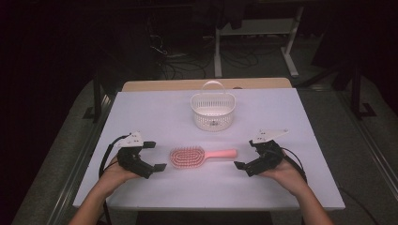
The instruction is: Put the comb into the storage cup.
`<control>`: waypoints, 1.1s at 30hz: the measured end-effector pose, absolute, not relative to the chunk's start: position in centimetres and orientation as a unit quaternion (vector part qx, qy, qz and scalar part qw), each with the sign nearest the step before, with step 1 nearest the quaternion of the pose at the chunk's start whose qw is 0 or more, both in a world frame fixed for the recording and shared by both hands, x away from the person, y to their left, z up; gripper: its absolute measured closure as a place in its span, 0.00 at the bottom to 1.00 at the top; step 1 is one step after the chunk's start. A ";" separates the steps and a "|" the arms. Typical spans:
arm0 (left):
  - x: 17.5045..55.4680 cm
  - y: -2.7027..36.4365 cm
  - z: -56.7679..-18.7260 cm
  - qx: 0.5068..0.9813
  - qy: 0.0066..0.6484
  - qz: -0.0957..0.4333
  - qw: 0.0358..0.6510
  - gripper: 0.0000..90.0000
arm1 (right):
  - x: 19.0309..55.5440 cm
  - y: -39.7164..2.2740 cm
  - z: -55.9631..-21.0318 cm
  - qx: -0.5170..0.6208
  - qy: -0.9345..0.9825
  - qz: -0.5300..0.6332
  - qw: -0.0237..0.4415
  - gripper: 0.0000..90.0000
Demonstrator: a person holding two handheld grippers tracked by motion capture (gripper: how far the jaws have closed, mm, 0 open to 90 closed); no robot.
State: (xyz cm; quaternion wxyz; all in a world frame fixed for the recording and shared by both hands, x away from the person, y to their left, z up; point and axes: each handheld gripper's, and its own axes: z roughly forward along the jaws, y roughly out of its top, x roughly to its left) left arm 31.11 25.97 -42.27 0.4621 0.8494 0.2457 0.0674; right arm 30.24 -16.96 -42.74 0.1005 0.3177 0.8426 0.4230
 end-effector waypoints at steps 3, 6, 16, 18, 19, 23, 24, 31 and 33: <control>31.0 26.0 -42.2 0.848 0.247 0.068 0.464 0.00 | 30.5 -16.9 -42.6 0.317 0.843 0.424 0.099 0.00; 31.0 26.0 -42.2 0.849 0.248 0.069 0.462 0.00 | 30.7 -16.8 -42.6 0.316 0.843 0.424 0.097 0.00; 31.0 26.1 -42.2 0.848 0.247 0.068 0.464 0.00 | 31.4 -16.8 -41.9 0.316 0.839 0.431 0.098 0.00; 31.0 26.0 -42.2 0.848 0.248 0.068 0.464 0.00 | 31.5 -16.8 -41.8 0.318 0.839 0.431 0.098 0.00; 31.0 26.0 -42.2 0.848 0.248 0.067 0.464 0.00 | 31.6 -16.8 -41.8 0.318 0.838 0.432 0.097 0.00; 31.0 26.0 -42.3 0.848 0.249 0.066 0.464 0.00 | 31.7 -16.7 -41.7 0.318 0.838 0.432 0.098 0.00; 31.0 26.0 -42.3 0.848 0.248 0.065 0.464 0.00 | 31.7 -16.7 -41.7 0.317 0.838 0.433 0.098 0.00; 31.0 26.0 -42.3 0.847 0.248 0.062 0.467 0.00 | 32.3 -16.4 -41.4 0.315 0.841 0.428 0.098 0.00; 31.0 26.0 -42.3 0.847 0.247 0.063 0.466 0.00 | 32.4 -16.4 -41.3 0.315 0.841 0.428 0.099 0.00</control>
